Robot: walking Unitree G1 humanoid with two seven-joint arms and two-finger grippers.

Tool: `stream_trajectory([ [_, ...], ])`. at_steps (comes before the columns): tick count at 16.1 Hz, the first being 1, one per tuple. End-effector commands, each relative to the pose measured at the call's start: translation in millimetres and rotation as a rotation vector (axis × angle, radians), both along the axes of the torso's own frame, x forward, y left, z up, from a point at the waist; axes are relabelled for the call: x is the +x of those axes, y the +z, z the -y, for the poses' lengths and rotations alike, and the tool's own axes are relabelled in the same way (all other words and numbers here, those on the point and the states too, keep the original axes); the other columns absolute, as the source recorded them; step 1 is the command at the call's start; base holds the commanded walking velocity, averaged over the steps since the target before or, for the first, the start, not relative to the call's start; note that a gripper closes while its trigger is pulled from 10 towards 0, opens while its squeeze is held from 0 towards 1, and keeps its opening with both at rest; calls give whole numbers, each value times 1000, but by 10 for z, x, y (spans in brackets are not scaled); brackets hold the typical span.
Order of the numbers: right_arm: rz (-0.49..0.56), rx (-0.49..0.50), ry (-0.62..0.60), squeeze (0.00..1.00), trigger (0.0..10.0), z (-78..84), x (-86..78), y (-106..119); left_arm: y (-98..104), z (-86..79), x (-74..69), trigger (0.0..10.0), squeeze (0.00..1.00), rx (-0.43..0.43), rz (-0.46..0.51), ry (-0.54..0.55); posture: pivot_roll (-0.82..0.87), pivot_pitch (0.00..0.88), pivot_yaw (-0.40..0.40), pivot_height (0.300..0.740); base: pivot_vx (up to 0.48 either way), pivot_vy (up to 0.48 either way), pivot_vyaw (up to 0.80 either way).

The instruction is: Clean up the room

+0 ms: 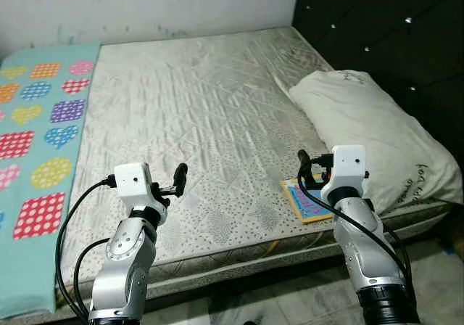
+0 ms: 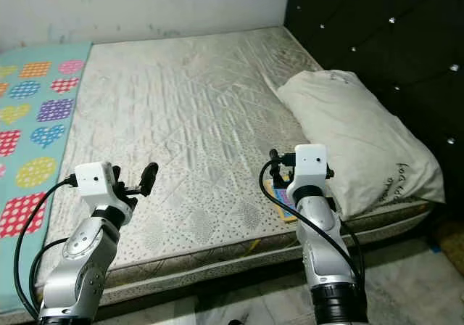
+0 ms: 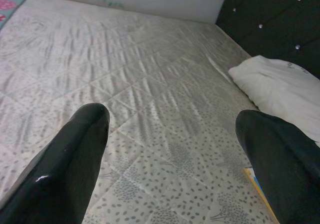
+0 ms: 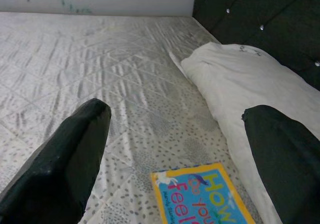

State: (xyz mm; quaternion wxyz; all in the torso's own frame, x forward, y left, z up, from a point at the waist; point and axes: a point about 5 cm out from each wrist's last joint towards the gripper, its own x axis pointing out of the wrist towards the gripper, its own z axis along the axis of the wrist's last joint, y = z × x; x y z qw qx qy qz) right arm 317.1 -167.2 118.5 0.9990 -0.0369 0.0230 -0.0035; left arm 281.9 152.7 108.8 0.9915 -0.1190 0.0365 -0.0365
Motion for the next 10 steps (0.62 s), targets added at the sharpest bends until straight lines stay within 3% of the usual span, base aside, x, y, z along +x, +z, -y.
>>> stream_trajectory([
  [1, 1, 1, -2, 0, 10000, 5, -13, 1, 1, -13, -2, 10000, 0, 0, -4, -8, -131, 76, 26, 740, 0, 244, -800],
  [5, 8, -2, -2, 0, 10000, 10, 10, 16, 1, -7, 4, 10000, 0, 8, -1, -17, -130, 70, 26, 740, 0, 255, -800],
  [10, 12, -8, 2, 0, 10000, 10, 14, 16, -7, 7, -1, 10000, 0, 8, -2, -20, -129, 67, 27, 740, 0, 0, -800],
])
